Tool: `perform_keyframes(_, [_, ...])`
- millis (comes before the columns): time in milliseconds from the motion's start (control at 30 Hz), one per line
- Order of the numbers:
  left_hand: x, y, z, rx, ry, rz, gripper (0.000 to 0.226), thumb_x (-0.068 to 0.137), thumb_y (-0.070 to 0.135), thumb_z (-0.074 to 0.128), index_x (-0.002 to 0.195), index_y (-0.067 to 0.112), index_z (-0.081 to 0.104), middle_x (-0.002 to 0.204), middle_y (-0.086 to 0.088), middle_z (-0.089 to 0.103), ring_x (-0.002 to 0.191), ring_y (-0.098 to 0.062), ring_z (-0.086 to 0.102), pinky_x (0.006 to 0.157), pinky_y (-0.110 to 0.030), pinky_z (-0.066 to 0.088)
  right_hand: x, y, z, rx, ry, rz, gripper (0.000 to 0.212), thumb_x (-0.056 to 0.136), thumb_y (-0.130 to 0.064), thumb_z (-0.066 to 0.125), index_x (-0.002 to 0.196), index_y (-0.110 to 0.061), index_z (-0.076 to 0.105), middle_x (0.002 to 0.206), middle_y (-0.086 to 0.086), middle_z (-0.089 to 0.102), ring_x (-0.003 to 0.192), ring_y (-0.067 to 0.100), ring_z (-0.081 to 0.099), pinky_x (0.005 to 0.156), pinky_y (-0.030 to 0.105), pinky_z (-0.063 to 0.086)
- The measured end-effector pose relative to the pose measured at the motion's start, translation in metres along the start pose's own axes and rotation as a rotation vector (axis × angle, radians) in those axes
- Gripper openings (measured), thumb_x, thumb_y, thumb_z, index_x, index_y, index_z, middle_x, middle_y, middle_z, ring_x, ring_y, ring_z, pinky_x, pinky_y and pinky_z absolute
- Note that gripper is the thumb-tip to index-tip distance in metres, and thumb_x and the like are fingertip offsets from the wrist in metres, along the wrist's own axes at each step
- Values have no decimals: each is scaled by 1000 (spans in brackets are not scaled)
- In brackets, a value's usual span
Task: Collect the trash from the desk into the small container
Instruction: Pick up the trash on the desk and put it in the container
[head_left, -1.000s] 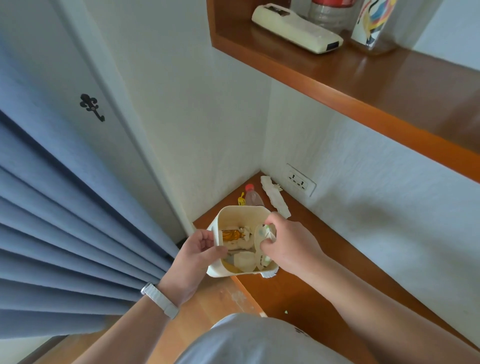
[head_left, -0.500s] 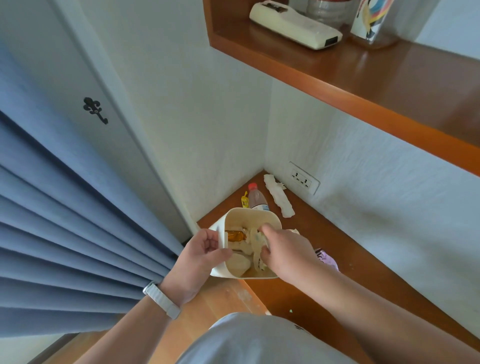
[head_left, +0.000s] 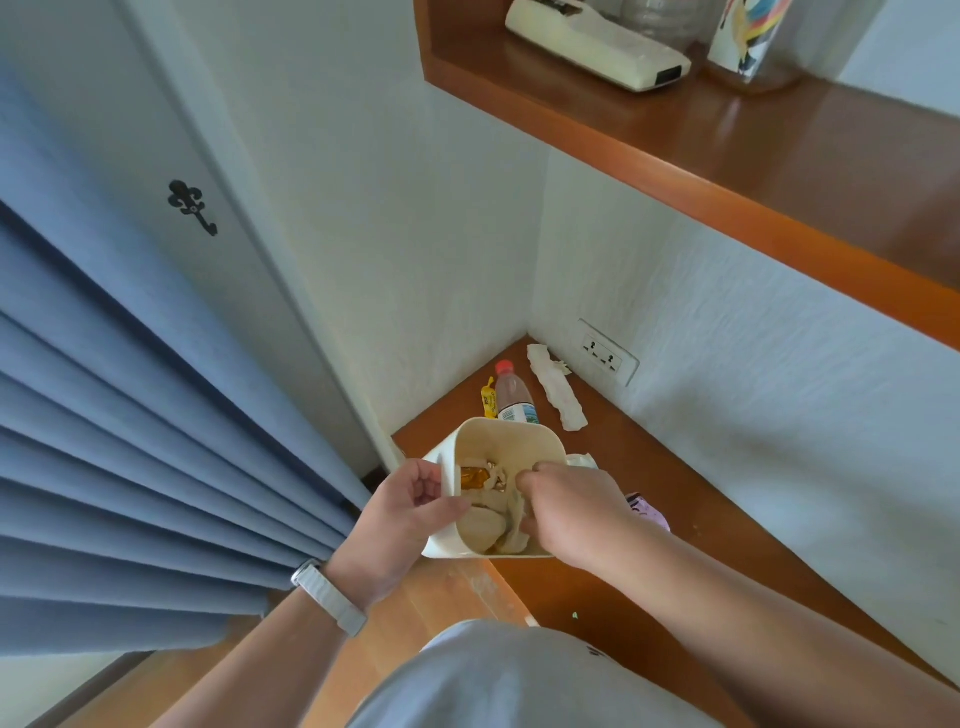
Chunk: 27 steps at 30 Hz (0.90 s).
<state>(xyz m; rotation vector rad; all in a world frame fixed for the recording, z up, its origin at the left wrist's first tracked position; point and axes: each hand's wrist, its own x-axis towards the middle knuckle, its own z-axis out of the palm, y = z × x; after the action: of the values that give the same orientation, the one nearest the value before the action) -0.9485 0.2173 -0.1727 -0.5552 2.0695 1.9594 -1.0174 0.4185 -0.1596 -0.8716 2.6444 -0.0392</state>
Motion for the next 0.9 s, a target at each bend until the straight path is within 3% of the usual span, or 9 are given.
perform_keyframes(200, [1,-1,-5,-30,53,-33,50,69,26,79,109,2,60,108,-21,72,99,-40,71,93,-56,57,7,8,1,146,125,-26,32,95,-44,50,113,-20,60,104,-5,59,85,18,62,68,37,56])
perform_keyframes(300, [2,-3,-9,-54,86,-42,59,64,32,83,109,2,60,109,-24,70,94,-38,71,91,-53,58,7,23,1,311,178,-41,34,96,-41,50,122,-20,60,120,-7,60,90,14,63,74,39,56])
perform_keyframes(433, [4,-5,-13,-66,127,-55,67,59,38,85,110,3,59,109,-24,71,98,-44,70,90,-58,56,11,56,18,459,237,61,29,97,-35,54,123,-23,60,117,-9,61,89,7,61,75,33,57])
perform_keyframes(533, [4,-7,-14,-68,139,-66,57,67,32,83,110,5,59,110,-23,72,99,-43,71,92,-61,55,24,90,52,406,150,233,30,96,-36,53,124,-25,59,125,-7,59,96,11,63,78,33,58])
perform_keyframes(633, [2,-7,-16,-55,154,-72,69,57,42,86,110,6,60,108,-19,73,98,-40,72,92,-61,55,39,114,82,334,16,319,40,93,-33,57,132,-28,52,132,-7,53,96,13,60,74,27,58])
perform_keyframes(700, [1,-8,-17,-57,173,-78,71,56,43,86,111,5,61,108,-20,73,99,-41,71,93,-62,54,48,124,92,318,-38,325,51,88,-32,64,136,-29,47,132,-7,51,96,12,56,74,25,58])
perform_keyframes(767, [0,-8,-19,-60,186,-80,70,56,42,86,111,5,61,106,-19,74,98,-41,71,93,-61,54,59,130,99,300,-74,297,62,85,-35,69,140,-31,41,137,-6,47,108,13,53,83,27,56])
perform_keyframes(900, [-3,-10,-23,-79,220,-87,59,64,30,84,111,2,61,105,-20,74,96,-39,72,92,-56,57,76,135,110,202,-162,205,80,81,-59,64,147,-30,28,150,-5,35,133,21,41,102,40,46])
